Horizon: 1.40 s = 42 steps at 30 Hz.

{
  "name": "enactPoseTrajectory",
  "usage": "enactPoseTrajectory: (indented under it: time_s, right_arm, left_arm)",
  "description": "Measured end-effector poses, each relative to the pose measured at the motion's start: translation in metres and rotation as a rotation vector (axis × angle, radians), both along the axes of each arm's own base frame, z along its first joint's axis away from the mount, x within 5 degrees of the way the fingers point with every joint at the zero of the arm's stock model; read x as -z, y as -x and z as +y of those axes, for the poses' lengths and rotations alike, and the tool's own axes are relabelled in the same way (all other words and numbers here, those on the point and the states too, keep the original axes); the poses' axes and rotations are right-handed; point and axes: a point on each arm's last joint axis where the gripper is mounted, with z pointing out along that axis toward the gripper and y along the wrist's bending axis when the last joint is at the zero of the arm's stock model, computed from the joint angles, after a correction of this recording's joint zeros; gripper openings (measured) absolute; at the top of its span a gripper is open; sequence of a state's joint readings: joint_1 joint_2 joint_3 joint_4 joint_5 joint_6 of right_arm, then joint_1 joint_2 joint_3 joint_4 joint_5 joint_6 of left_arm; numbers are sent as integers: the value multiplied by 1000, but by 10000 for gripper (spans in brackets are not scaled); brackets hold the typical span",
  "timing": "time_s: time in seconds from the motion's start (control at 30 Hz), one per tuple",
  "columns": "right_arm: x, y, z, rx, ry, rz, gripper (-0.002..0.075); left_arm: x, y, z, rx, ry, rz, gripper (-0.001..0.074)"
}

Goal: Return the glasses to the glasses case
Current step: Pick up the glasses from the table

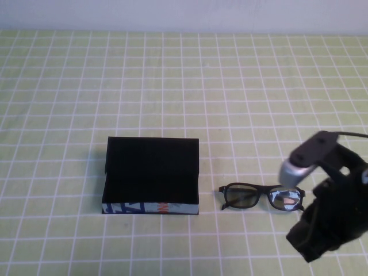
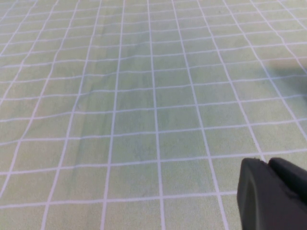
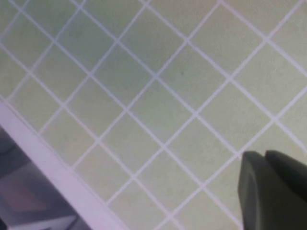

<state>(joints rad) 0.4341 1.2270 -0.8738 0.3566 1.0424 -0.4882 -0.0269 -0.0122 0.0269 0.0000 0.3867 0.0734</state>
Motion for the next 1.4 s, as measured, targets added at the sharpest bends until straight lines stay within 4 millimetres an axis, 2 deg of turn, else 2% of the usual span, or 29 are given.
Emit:
enactPoseTrajectory:
  time_s: [0.1, 0.23, 0.43, 0.57, 0.73, 0.8, 1.13, 1.4]
  right_arm:
    - [3, -22, 20, -100, 96, -28, -11]
    - [13, -52, 37, -205, 168, -44, -11]
    - [27, -89, 47, -493, 206, -174, 13]
    - [38, -109, 42, -644, 239, -227, 134]
    - [49, -133, 35, -702, 300, -247, 362]
    - [53, -139, 35, -710, 311, -244, 398]
    - [69, -165, 48, -737, 298, -217, 407]
    - [86, -169, 50, -748, 294, -157, 407]
  left_arm:
    - [0, 0, 0, 0, 0, 0, -2]
    - [0, 0, 0, 0, 0, 0, -2]
    - [0, 0, 0, 0, 0, 0, -2]
    - [0, 0, 0, 0, 0, 0, -2]
    - [0, 0, 0, 0, 0, 0, -2]
    - [0, 0, 0, 0, 0, 0, -2]
    - [0, 0, 0, 0, 0, 0, -2]
    - [0, 0, 0, 0, 0, 0, -2]
